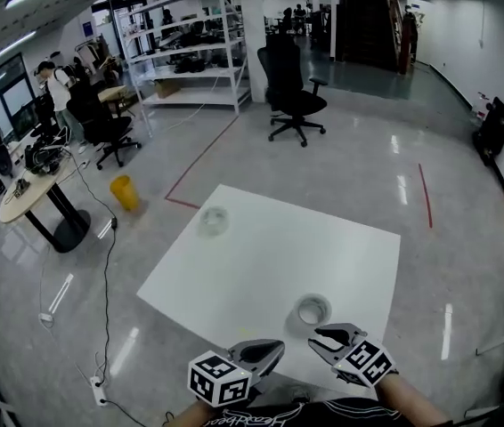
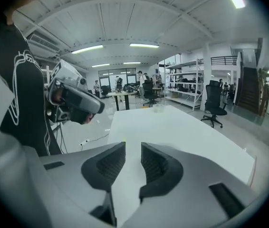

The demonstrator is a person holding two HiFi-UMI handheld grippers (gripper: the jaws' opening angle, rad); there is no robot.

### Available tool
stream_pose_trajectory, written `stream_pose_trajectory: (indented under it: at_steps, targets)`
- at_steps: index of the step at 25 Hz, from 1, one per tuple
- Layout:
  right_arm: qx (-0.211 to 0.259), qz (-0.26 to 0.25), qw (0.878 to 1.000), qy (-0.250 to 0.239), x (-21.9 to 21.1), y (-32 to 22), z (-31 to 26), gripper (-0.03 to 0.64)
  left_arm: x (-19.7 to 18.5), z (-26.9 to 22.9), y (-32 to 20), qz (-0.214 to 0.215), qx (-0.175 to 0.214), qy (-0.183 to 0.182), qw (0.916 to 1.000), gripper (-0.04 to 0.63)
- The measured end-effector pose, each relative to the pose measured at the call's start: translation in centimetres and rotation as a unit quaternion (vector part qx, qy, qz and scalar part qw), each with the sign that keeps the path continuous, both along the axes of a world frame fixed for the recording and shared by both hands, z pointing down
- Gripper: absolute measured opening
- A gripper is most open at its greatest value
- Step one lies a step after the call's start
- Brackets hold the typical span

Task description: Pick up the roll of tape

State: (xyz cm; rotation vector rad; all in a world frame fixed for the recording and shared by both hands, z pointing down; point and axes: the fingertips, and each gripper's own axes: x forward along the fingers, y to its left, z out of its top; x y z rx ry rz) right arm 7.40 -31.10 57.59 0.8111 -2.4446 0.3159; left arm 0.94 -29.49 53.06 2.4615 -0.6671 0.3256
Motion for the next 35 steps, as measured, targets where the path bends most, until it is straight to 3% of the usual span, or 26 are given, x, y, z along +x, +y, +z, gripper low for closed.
stream_pose_trajectory:
  at_steps: [4, 9, 23, 27, 35]
  targets:
    - [-0.004, -0.011, 0.998, 0.057, 0.1, -2.6, 2.8, 0.133, -0.8, 0.2, -0.8, -0.020, -0.006, -0.003, 0.9998, 0.003]
    - [-0.017, -0.038, 0.993, 0.114, -0.6, -4.9, 6.7, 0.146, -2.5, 1.6, -1.6, -0.045, -0.022, -0.004, 0.9988, 0.003]
    - [-0.015, -0.115, 0.953, 0.279, -1.2, -5.6, 11.3, 0.127, -4.6, 2.0, -2.8, -0.071, -0.031, 0.010, 0.9969, 0.003]
    - [-0.027, -0.119, 0.951, 0.284, -1.0, -5.7, 11.4, 0.123, -4.8, 1.8, -2.9, -0.074, -0.032, 0.013, 0.9967, 0.003]
    - [0.001, -0.105, 0.954, 0.282, -1.0, -6.1, 11.6, 0.123, -5.5, 2.0, -2.6, -0.073, -0.033, 0.008, 0.9968, 0.003]
